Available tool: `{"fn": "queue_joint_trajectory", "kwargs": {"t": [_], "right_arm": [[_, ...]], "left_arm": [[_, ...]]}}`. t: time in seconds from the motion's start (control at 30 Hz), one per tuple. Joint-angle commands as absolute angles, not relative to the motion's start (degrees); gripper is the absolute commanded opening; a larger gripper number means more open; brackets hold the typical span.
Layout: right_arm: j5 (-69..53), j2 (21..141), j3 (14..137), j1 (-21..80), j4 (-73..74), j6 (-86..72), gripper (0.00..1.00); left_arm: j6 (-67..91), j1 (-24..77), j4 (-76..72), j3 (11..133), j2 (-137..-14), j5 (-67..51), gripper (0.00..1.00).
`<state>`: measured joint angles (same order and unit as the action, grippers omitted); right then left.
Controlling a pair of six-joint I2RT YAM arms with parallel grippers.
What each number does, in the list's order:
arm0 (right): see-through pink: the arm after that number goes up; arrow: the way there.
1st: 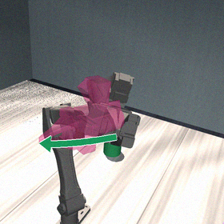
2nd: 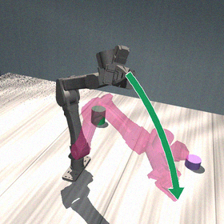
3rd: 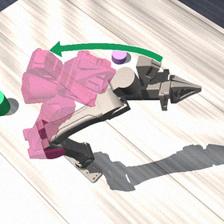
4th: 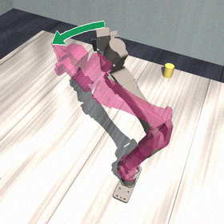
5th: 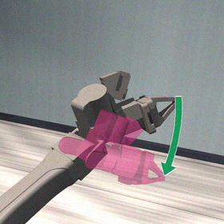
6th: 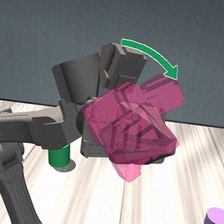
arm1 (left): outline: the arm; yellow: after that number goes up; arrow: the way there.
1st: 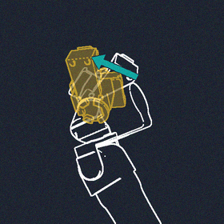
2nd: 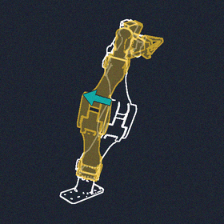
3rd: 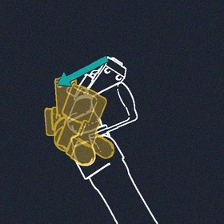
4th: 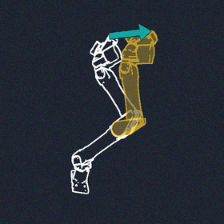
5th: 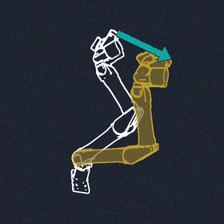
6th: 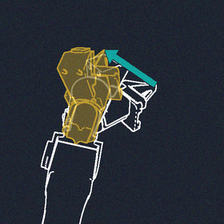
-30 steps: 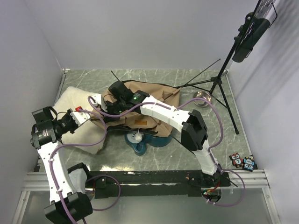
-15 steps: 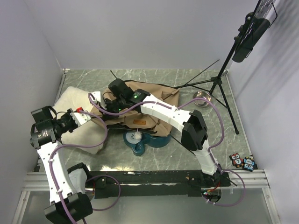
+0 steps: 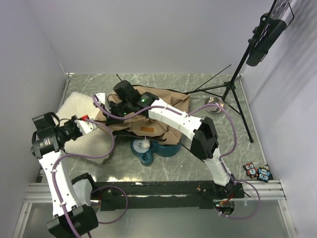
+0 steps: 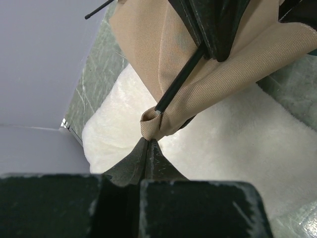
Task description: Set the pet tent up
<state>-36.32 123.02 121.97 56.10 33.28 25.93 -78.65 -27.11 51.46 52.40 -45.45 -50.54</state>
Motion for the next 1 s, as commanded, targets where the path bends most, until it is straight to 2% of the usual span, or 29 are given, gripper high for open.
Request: {"fn": "queue_joint_trajectory", "kwargs": {"t": [0.0, 0.97], "right_arm": [[-35.3, 123.9, 125.1, 56.1, 34.5, 22.6, 0.0], [-32.7, 127.4, 128.1, 57.7, 38.0, 25.9, 0.0]], "left_arm": [[-81.6, -27.2, 51.2, 55.3, -44.6, -52.1, 0.01], [-90.0, -26.7, 59.3, 57.9, -44.9, -54.8, 0.01]]}}
